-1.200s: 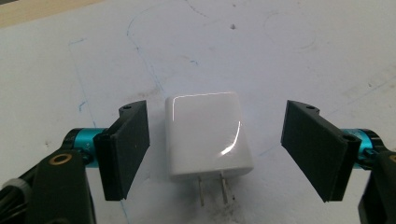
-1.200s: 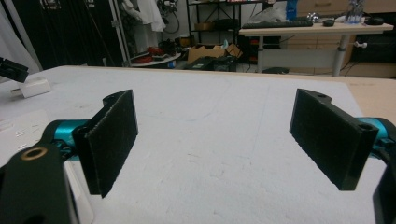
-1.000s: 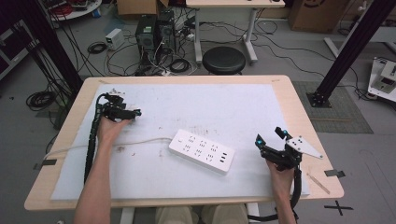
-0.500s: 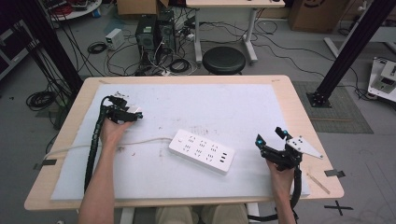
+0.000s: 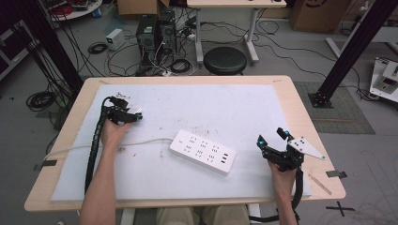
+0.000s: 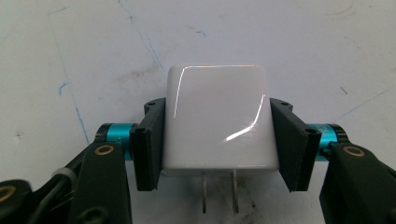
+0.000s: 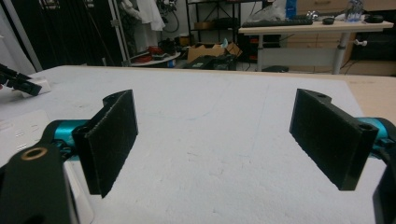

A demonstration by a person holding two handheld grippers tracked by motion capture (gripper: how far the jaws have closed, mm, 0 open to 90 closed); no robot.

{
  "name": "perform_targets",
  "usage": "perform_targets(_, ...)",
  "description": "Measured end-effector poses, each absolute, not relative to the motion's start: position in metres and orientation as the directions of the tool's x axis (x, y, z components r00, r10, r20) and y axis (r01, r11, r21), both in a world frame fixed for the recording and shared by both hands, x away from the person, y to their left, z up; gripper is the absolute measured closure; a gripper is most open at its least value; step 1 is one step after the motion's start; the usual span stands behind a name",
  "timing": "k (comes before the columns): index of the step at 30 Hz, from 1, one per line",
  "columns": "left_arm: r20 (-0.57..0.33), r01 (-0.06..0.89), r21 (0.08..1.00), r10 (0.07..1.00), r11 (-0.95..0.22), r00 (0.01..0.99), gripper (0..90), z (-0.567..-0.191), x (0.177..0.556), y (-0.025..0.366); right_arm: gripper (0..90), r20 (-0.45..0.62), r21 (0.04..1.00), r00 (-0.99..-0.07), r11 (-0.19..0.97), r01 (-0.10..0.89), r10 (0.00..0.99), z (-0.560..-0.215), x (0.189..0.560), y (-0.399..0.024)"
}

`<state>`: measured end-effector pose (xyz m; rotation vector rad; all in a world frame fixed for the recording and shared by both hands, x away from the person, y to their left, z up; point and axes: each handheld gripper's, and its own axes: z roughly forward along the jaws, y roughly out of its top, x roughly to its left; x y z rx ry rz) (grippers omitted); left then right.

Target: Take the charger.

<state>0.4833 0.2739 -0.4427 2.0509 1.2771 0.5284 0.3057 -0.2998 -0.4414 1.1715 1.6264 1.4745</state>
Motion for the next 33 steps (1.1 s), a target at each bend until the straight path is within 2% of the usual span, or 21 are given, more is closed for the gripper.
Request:
perform_targets(9,0.018,0.640,0.700,0.903,-0.318,0.429,42.6,-0.439,0.481,0.271,15.5,0.110,0.980,-0.399,-0.032,0.198,0.910,-0.441,0.306,-0.300)
perform_targets(18,0.007,0.616,0.732,0.908,-0.290,0.419,42.7,-0.423,0.470,0.272,15.5,0.107,0.981,-0.405,-0.029,0.193,0.908,-0.442,0.306,-0.300)
perform_targets(21,0.004,0.605,0.740,0.901,-0.294,0.433,42.6,-0.415,0.463,0.269,15.5,0.109,0.980,-0.406,-0.030,0.195,0.907,-0.442,0.307,-0.300)
perform_targets(22,0.017,0.580,0.749,0.885,-0.319,0.465,42.6,-0.402,0.451,0.263,15.5,0.111,0.979,-0.407,-0.029,0.204,0.907,-0.442,0.307,-0.299)
perform_targets(33,0.035,0.519,0.779,0.851,-0.352,0.525,42.6,-0.383,0.424,0.248,15.5,0.108,0.978,-0.417,-0.021,0.210,0.903,-0.442,0.308,-0.299)
